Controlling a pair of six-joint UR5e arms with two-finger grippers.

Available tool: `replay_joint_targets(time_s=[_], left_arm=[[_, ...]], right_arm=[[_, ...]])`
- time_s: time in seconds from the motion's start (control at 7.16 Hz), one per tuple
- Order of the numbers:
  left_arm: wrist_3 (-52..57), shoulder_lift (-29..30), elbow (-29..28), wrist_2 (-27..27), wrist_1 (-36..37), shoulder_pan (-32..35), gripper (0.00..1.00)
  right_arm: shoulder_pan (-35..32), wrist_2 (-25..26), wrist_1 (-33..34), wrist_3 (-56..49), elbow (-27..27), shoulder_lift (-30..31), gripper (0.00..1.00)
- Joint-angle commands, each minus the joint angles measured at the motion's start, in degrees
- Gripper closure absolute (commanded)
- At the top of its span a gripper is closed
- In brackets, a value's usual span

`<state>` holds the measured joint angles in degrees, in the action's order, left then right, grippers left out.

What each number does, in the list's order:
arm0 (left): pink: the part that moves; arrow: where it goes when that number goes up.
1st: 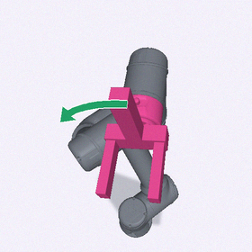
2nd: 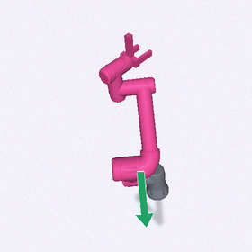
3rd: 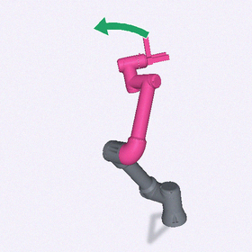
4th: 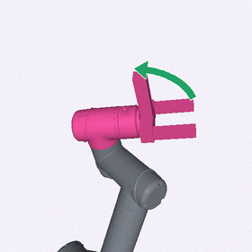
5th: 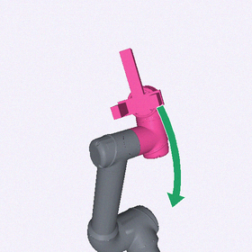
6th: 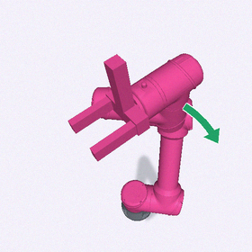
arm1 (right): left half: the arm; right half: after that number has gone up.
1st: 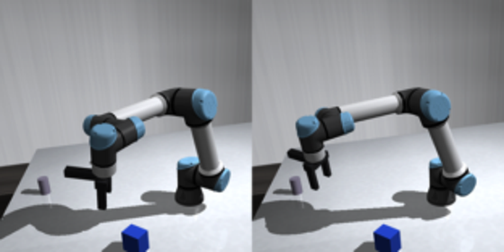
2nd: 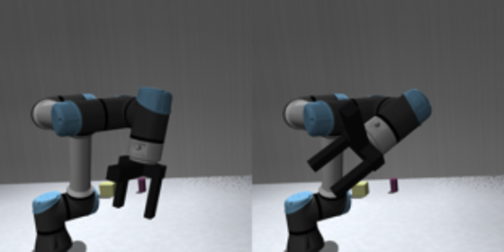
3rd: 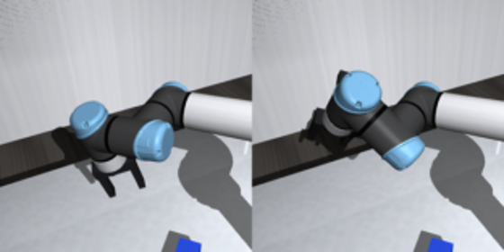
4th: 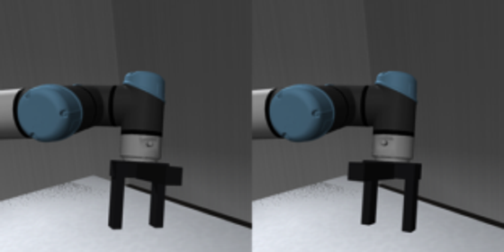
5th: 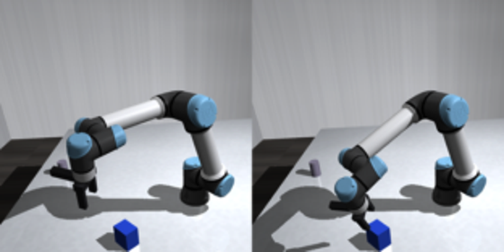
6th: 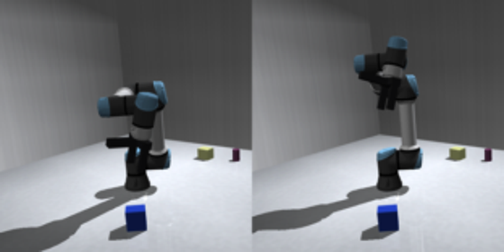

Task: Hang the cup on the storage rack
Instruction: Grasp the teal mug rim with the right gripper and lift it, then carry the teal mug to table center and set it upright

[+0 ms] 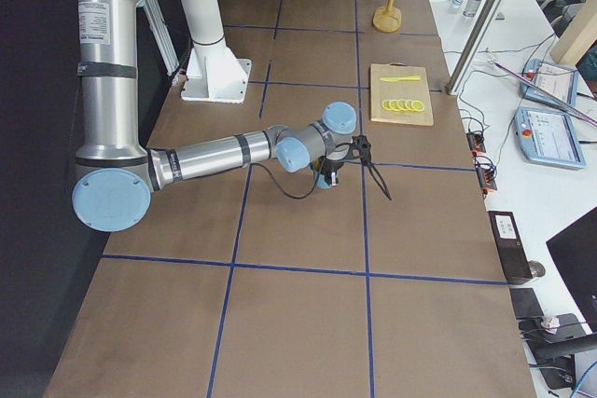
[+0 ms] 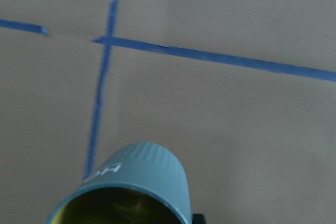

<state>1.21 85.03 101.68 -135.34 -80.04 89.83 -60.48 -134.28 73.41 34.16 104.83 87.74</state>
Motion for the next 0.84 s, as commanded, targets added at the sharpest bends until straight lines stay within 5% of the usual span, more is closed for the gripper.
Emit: replay_joint_targets(time_s=[0.0, 0.28, 0.42, 0.7], left_arm=[[0.02, -0.13, 0.18, 0.08, -0.03, -0.01, 0.0], [0.02, -0.13, 0.18, 0.52, -0.03, -0.1, 0.0], [0.02, -0.13, 0.18, 0.52, 0.05, -0.1, 0.0], [0.02, -0.13, 0.18, 0.43, 0.05, -0.01, 0.0]], right_arm=[[11.91, 4.35, 0.15, 19.55, 1.78, -12.62, 1.0], [21.77, 13.73, 0.41, 28.63, -3.28, -23.77, 1.0], [23.46, 14.39, 2.85, 33.38, -10.02, -32.11, 1.0], [23.92, 14.48, 3.32, 33.43, -14.74, -36.58, 1.0]])
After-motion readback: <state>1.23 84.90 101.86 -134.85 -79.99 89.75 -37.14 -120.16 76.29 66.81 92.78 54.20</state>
